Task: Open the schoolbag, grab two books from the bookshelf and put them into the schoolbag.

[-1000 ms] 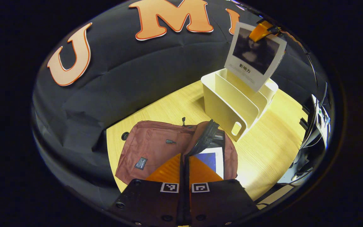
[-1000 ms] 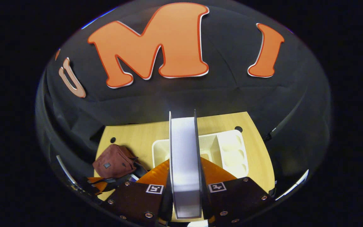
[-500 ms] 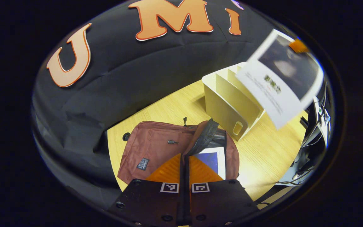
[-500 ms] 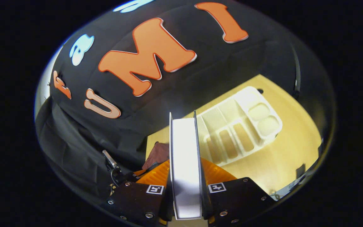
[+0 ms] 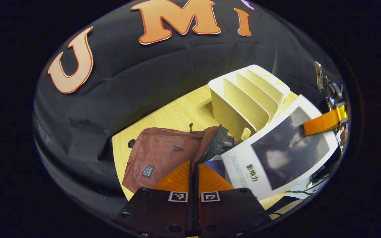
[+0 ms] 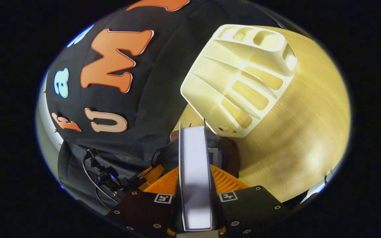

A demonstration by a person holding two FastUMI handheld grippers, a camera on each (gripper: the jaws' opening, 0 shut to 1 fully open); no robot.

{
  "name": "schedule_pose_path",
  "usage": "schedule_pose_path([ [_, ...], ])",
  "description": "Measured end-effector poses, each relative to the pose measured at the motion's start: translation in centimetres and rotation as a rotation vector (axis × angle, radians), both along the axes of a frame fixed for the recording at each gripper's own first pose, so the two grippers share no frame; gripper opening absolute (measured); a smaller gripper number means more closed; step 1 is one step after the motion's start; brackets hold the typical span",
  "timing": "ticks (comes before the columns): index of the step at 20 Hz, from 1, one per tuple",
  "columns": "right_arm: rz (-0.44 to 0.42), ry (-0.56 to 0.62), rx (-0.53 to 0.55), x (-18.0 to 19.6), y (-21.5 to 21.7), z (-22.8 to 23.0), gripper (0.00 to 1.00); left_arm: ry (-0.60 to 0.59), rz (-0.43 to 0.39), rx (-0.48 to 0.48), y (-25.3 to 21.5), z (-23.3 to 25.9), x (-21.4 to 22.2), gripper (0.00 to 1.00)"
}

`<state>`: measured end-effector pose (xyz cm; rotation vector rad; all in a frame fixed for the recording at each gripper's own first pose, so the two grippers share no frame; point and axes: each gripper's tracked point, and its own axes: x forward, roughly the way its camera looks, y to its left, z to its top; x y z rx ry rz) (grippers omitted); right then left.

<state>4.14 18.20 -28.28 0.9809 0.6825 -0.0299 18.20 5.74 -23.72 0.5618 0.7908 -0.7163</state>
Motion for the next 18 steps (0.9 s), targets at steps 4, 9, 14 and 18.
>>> schedule_pose_path([
  [4,-0.014,-0.002,0.018,1.7,1.1,-3.7,0.36,-0.023,-0.036,0.024,-0.3,0.4,-0.5,0.01],
  [9,-0.052,-0.07,0.082,5.2,4.0,-5.8,0.36,-0.038,-0.065,0.039,-0.8,1.0,-1.0,0.01],
  [14,-0.118,-0.131,0.075,8.9,6.3,-6.9,0.36,-0.041,-0.058,0.017,-0.8,1.5,-1.6,0.01],
  [18,-0.118,-0.135,0.06,11.2,8.8,-7.5,0.48,-0.034,-0.056,-0.016,-1.3,2.0,-1.9,0.01],
])
